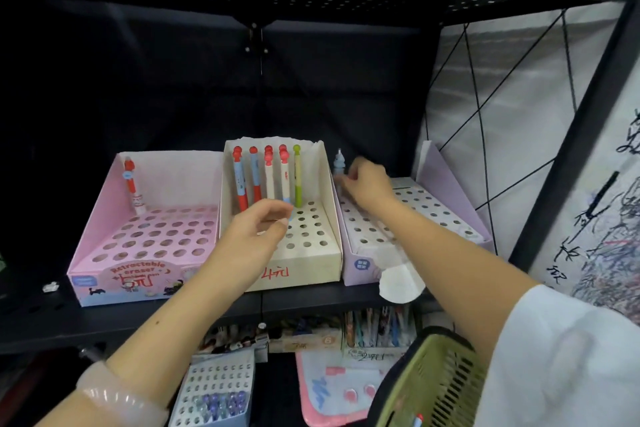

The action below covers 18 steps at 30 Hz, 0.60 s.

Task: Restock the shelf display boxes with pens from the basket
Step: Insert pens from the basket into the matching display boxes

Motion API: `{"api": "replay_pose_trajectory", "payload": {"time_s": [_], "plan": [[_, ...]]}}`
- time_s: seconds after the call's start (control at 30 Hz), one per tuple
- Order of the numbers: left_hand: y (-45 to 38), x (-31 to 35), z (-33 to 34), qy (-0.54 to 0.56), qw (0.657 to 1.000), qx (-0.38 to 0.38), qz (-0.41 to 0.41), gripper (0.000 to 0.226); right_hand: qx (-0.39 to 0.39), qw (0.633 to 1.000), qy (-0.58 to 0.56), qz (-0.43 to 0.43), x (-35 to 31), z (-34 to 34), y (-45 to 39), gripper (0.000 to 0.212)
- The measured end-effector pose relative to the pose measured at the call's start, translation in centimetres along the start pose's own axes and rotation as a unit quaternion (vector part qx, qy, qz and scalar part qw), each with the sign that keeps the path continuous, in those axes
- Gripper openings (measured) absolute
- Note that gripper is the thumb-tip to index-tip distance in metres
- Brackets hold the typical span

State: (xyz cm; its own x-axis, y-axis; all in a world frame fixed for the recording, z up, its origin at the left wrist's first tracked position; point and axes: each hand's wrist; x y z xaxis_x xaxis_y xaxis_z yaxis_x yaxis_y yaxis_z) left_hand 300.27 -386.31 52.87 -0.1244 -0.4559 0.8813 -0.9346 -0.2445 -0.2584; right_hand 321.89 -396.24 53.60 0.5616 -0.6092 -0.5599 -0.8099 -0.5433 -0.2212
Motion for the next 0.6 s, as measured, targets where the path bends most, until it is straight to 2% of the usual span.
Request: {"api": "replay_pose_trajectory", "payload": {"time_s": [0.13,0.27,0.37,0.43,0.5,0.6], "plan": [[0.5,0.9,1.6,0.014,1.0,-0.003,0.023,0.026,-0.009,0.998,0.033,-0.052,0.0,-3.4,3.8,0.012],[1.7,1.7,4.5,0.057,0.997,-0.028,0.046,0.026,-0.038,0.991,-0.024,-0.123,0.7,-5.8,10.7,0.012],[3.4,1.3,7.7,0.098,0.991,-0.079,0.042,0.028,-0.089,0.985,-0.054,-0.139,2.8,-5.5,16.7,0.016],[4.9,0.2,10.2,0.101,0.986,-0.131,0.037,0.028,-0.147,0.981,-0.044,-0.119,5.4,-4.1,20.3,0.017],[6.4,-1.4,12.5,0.074,0.981,-0.178,0.024,0.024,-0.232,0.97,0.016,-0.074,8.3,-1.8,23.1,0.019],[8.4,-4.2,15.1,0.008,0.972,-0.236,-0.005,0.019,-0.379,0.918,0.12,0.008,13.3,2.8,26.0,0.015]]}}
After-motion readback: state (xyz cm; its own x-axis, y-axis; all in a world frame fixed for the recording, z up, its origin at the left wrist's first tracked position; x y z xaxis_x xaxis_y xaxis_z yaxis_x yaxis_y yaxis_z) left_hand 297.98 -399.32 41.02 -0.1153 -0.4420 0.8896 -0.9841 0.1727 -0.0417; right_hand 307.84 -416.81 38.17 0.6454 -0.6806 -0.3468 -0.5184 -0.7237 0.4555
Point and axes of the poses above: each hand's wrist, its own y-axis away from the middle knuckle, its own z-axis out of the palm, x = y × z, and after that the axes turned 12 degrees about -x, right-handed
